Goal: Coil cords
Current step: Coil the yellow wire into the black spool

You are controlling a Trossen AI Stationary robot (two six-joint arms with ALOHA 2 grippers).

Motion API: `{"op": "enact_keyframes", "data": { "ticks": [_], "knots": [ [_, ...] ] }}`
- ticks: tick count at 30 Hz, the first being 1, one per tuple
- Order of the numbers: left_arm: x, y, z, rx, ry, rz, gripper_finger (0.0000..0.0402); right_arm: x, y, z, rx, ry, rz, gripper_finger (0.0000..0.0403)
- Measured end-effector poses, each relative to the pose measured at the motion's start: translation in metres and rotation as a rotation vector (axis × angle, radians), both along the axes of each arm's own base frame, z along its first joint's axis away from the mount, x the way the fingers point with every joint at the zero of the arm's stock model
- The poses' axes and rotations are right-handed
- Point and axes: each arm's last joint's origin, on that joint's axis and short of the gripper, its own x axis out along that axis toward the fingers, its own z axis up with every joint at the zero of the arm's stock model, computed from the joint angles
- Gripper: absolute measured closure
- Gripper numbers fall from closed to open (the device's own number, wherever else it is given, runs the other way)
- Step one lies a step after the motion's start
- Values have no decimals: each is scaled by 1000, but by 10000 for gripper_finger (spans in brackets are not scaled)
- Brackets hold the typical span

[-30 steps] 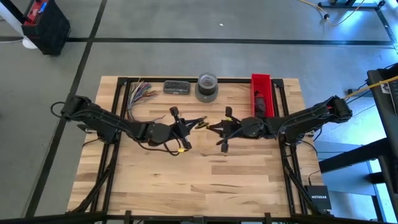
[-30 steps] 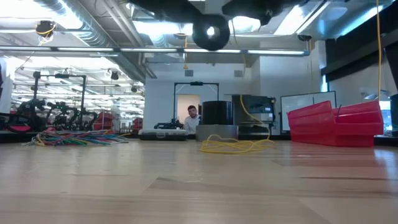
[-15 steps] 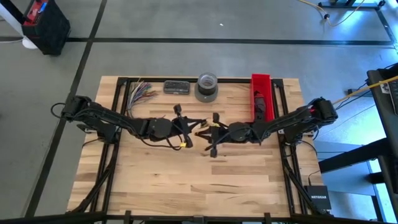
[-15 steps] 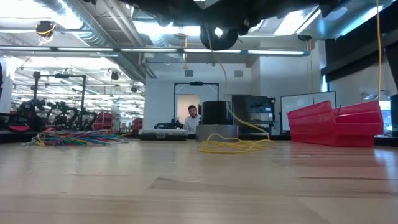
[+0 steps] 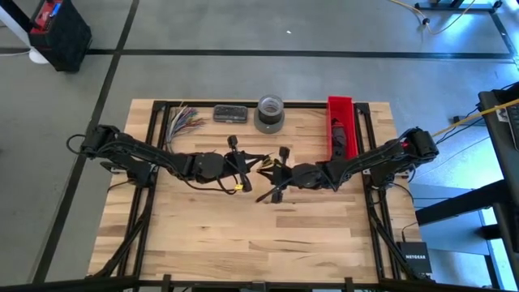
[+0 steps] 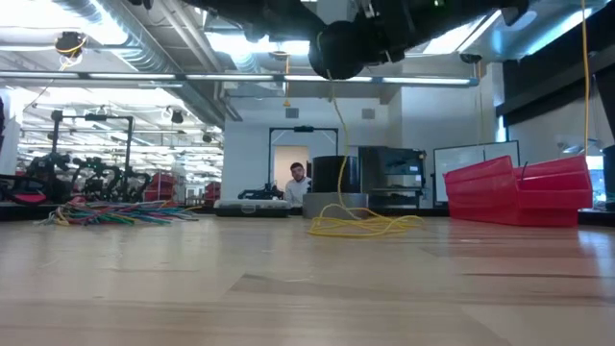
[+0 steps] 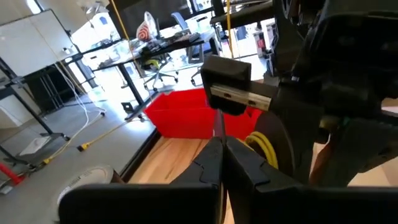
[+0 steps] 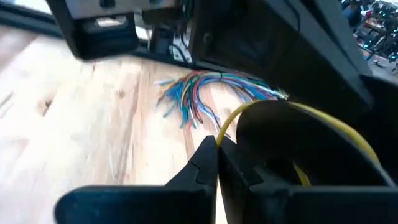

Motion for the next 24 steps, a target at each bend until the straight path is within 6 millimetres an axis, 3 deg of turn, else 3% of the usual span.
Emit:
{"op": "enact_keyframes", "data": {
  "ticks": [11, 15, 17, 24],
  "knots": [
    [-17, -19, 16, 59, 0, -17, 400, -3, -1, -7, -80, 108, 13, 386],
    [-25, -25, 23, 77, 1, -6, 400, -6, -2, -16, 39, 144, -48, 370],
    [-27, -26, 26, 74, -13, -8, 400, -7, -3, -16, 100, 136, -76, 357],
    [-33, -28, 27, 100, 24, 11, 400, -16, -3, 4, 55, 255, -61, 281]
  ]
}}
